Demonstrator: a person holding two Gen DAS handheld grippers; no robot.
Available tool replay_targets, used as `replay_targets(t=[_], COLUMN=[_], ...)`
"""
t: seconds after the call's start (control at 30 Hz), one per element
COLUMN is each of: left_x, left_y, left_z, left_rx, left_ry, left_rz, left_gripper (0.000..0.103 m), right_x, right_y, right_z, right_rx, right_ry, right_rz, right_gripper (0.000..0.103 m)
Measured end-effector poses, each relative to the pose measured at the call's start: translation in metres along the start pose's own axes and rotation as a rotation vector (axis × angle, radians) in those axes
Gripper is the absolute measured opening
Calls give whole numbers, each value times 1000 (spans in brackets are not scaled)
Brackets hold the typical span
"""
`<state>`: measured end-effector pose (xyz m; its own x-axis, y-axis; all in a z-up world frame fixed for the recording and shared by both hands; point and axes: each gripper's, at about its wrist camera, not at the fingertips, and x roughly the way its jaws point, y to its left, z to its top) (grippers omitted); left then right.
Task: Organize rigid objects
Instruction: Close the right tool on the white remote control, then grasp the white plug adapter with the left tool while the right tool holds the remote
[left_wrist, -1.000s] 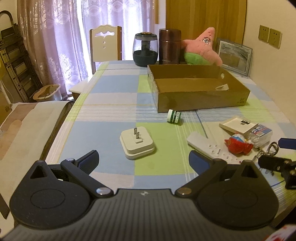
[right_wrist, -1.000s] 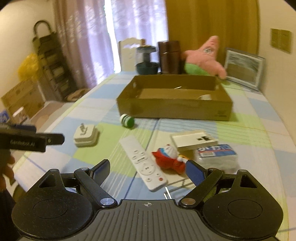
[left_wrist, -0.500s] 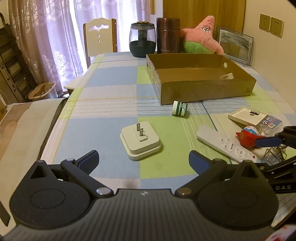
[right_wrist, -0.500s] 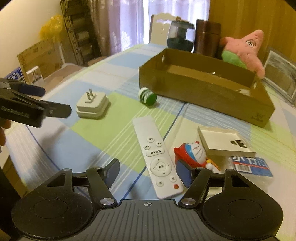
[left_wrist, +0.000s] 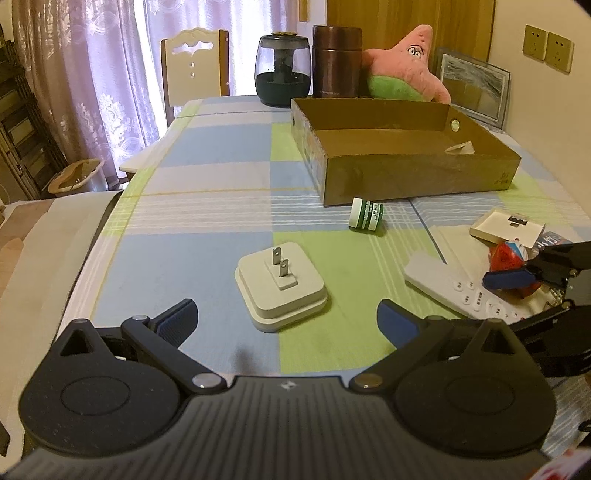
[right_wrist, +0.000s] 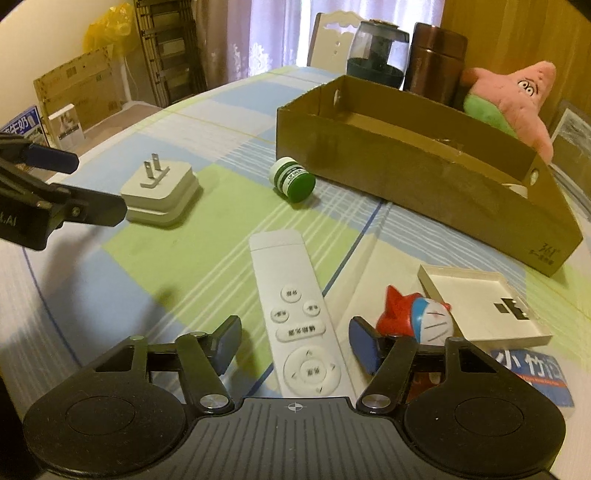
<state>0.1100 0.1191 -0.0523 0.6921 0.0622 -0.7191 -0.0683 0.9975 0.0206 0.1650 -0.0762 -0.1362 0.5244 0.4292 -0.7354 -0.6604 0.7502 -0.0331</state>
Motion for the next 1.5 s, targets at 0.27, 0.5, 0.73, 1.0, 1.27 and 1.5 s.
replay_targets(t=[0.27,0.5,0.73,1.0,1.27,1.5], left_x=[9,14,22,38,57,66], left_y=[1,-2,-3,-6,-6,-4], left_z=[-1,-2,-2,2,4,4], left_rx=[-17,-22,-34,-78,-161,-194], left_ry=[7,10,3,-10,-13,-3], left_rz=[-6,-14,-1,29,84,107], left_gripper=[101,102,102,101,88,71], right_x=[2,-2,-7,-10,-9,-8], right_y=[-1,-1,2,-1,-2,-4], right_z=[7,6,5,7,6,6], right_rx=[-21,60,130,149,158,166], right_ry=[-7,-10,-48,-65,-61,-63], right_rz=[19,42,25,3,1,-6], right_gripper=[40,35,35,35,35,35])
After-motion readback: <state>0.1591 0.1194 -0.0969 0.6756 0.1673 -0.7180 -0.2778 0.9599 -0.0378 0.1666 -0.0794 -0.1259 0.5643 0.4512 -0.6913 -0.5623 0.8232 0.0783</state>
